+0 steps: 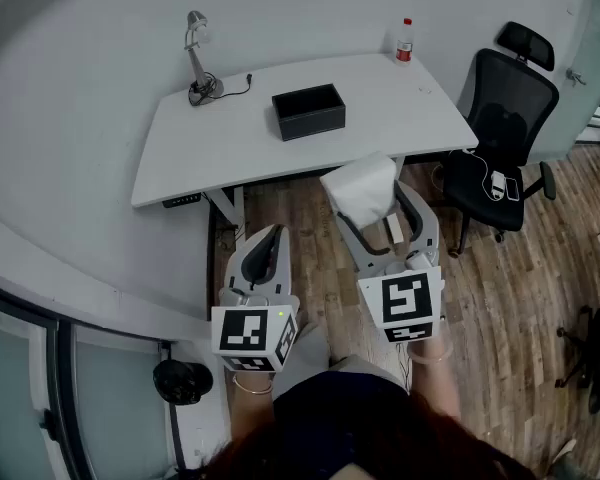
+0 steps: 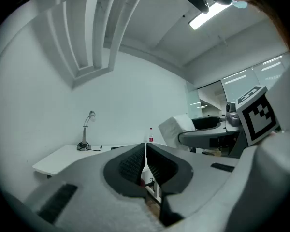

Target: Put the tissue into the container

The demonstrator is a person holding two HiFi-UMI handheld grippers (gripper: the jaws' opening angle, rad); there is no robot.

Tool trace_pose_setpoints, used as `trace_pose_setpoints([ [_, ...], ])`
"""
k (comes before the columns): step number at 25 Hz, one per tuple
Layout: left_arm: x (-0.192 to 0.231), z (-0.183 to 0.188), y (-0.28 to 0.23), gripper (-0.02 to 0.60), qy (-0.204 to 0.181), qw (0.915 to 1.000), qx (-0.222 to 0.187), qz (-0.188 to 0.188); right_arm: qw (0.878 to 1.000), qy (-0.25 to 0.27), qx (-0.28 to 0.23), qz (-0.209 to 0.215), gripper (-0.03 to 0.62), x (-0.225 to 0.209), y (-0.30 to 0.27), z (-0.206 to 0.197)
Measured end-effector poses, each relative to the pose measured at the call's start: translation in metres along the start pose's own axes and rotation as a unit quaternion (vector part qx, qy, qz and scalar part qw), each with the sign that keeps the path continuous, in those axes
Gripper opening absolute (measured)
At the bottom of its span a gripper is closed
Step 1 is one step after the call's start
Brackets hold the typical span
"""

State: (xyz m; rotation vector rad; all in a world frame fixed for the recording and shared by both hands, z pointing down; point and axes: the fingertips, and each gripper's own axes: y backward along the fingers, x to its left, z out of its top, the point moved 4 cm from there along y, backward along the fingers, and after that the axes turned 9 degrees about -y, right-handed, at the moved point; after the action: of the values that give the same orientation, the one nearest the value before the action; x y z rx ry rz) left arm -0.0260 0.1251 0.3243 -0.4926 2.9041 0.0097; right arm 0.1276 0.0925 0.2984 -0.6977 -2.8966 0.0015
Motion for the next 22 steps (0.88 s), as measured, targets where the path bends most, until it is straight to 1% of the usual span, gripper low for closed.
trace_pose_setpoints([
  [6, -0.001, -0.001, 0.003, 0.028, 0.0, 1.0, 0.001, 0.001, 1.0, -0.017, -0.01, 0.004, 0.382, -0.001, 0.002, 0.001],
  [17, 0.026, 0.002, -0.022, 0.028, -0.003, 1.0, -0.006, -0.001, 1.0, 0.002, 0.001, -0.002, 0.382, -0.002, -0.033, 0.002],
  [22, 0.043, -0.004, -0.037, 0.028, -0.001, 1.0, -0.001, 0.0, 1.0, 0.007, 0.006, 0.002, 0.382, 0.002, -0.056, 0.0],
])
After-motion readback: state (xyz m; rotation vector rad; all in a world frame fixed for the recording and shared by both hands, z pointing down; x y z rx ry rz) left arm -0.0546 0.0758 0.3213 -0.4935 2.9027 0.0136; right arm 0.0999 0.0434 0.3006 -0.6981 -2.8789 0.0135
